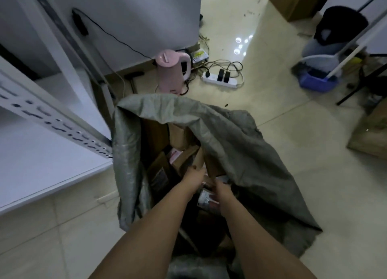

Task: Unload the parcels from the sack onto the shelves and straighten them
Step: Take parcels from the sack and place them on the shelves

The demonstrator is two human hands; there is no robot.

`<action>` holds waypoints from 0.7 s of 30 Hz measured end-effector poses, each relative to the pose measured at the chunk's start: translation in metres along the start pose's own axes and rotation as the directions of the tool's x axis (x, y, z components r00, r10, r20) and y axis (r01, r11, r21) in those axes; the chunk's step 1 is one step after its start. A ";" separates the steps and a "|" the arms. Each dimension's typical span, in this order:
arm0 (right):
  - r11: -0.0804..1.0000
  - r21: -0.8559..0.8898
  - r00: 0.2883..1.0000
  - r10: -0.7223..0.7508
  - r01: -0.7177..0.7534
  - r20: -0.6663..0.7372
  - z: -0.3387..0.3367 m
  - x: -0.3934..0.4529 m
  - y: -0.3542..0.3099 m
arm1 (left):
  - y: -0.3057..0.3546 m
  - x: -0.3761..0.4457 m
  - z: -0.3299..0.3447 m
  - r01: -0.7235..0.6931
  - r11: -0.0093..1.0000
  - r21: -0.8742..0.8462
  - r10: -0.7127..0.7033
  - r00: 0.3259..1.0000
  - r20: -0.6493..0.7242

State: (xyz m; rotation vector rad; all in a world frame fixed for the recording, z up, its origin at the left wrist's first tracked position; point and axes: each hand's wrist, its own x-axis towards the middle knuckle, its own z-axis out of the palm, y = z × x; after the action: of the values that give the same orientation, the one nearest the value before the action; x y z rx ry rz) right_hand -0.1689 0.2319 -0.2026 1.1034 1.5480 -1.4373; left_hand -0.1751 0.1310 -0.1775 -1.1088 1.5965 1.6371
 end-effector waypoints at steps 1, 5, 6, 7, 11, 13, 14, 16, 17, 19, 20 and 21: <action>0.997 0.076 1.000 0.002 0.000 -0.029 0.001 0.015 0.004 | -0.006 0.017 0.005 -0.015 1.000 0.014 0.015 1.000 0.005; 0.920 0.389 0.997 -0.025 0.054 -0.077 0.002 0.059 0.002 | -0.018 0.067 0.020 -0.039 0.997 0.069 0.039 0.999 -0.009; 0.883 0.467 0.998 -0.032 0.053 -0.053 -0.001 0.066 0.001 | -0.021 0.077 0.025 -0.047 0.998 0.040 0.047 0.999 0.001; 0.855 0.518 0.999 -0.031 0.039 -0.024 -0.003 0.071 0.000 | -0.023 0.086 0.029 -0.050 0.999 0.007 0.050 0.999 0.019; 0.808 0.589 0.997 -0.057 0.011 0.061 -0.008 0.086 0.003 | -0.026 0.102 0.043 0.011 0.994 -0.113 -0.004 0.998 0.068; 0.820 0.573 0.995 -0.060 0.000 0.085 -0.008 0.087 0.003 | -0.027 0.104 0.044 0.019 0.982 -0.186 -0.009 0.998 0.055; 0.821 0.570 0.992 -0.061 -0.014 0.112 -0.008 0.086 0.001 | -0.027 0.105 0.042 0.006 0.975 -0.222 0.003 0.999 0.040; 0.831 0.556 0.986 -0.081 -0.015 0.149 -0.009 0.083 -0.002 | -0.029 0.104 0.038 -0.022 0.953 -0.303 0.024 1.000 0.002; 0.837 0.548 0.985 -0.101 0.009 0.138 -0.009 0.079 -0.003 | -0.029 0.102 0.035 -0.029 0.940 -0.340 0.027 1.000 -0.012; 0.831 0.554 0.989 -0.119 0.051 0.088 -0.008 0.066 -0.002 | -0.028 0.088 0.030 -0.019 0.930 -0.366 0.011 1.000 -0.026; 0.820 0.569 0.992 -0.108 0.052 0.064 -0.006 0.059 0.000 | -0.027 0.078 0.027 -0.002 0.933 -0.360 -0.007 1.000 -0.024; 0.822 0.568 0.996 -0.080 0.042 0.042 -0.005 0.048 0.003 | -0.026 0.066 0.023 0.024 0.933 -0.360 -0.028 1.000 -0.007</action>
State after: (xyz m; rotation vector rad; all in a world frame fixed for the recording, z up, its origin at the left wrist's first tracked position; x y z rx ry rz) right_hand -0.1832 0.2421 -0.2482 1.3302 1.1334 -2.0370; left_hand -0.1876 0.1472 -0.2490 -1.3161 1.3104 1.9602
